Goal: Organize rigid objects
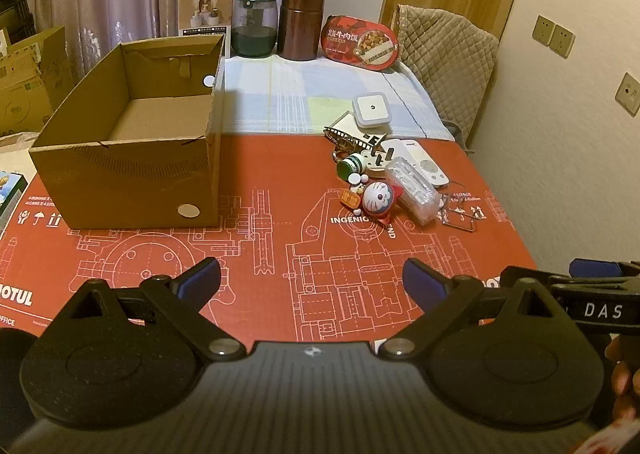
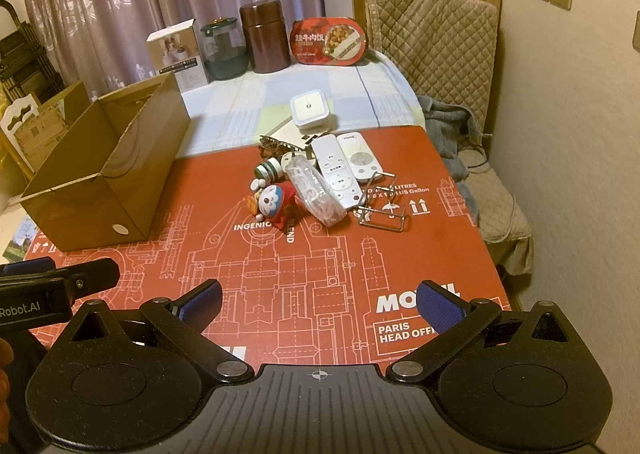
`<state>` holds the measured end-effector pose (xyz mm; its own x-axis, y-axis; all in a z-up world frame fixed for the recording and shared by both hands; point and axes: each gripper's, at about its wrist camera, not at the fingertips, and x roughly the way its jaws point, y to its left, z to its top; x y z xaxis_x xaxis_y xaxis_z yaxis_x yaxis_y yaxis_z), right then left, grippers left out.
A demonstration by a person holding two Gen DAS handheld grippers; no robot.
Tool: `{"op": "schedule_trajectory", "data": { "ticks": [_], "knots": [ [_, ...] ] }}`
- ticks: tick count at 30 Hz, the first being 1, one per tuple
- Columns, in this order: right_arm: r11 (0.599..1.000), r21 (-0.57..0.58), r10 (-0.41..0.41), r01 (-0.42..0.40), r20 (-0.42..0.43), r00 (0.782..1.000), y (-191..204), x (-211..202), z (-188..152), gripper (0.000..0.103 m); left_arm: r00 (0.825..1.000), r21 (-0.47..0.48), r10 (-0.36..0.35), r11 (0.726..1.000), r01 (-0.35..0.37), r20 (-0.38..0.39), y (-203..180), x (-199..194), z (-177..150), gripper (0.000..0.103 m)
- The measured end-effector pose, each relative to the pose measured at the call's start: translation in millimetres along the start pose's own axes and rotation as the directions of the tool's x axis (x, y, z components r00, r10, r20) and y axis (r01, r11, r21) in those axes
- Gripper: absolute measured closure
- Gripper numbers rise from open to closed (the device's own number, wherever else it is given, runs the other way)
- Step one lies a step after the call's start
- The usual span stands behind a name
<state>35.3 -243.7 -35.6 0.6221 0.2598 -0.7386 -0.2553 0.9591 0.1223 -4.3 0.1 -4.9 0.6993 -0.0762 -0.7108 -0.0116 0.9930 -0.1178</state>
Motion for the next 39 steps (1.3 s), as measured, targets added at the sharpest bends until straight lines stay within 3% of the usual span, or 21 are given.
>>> {"op": "schedule_trajectory", "data": {
  "ticks": [17,20,27,32,39],
  "knots": [
    [1.0,0.011,0.028,-0.029,0.026,0.999,-15,32,17,0.003,1.0,0.02,-0.006,1.0,0.006,-0.031,6,55,16,0.007],
    [0.999,0.009,0.043,-0.044,0.032,0.999,-19,45,24,0.003,0.999,0.035,-0.026,0.999,0.027,-0.023,6,72,22,0.007],
    [0.999,0.019,0.029,-0.03,0.037,0.999,-29,73,38,0.003,0.987,0.106,-0.16,0.981,0.16,-0.005,2,121,35,0.007],
    [1.0,0.012,0.024,-0.024,0.019,1.0,-38,96,44,0.015,0.984,0.19,-0.174,0.966,0.178,-0.037,-10,158,42,0.007],
    [0.999,0.003,0.036,-0.036,0.009,0.999,-42,122,51,0.028,0.973,0.234,-0.217,0.945,0.228,-0.073,-19,193,46,0.008]
  ]
}}
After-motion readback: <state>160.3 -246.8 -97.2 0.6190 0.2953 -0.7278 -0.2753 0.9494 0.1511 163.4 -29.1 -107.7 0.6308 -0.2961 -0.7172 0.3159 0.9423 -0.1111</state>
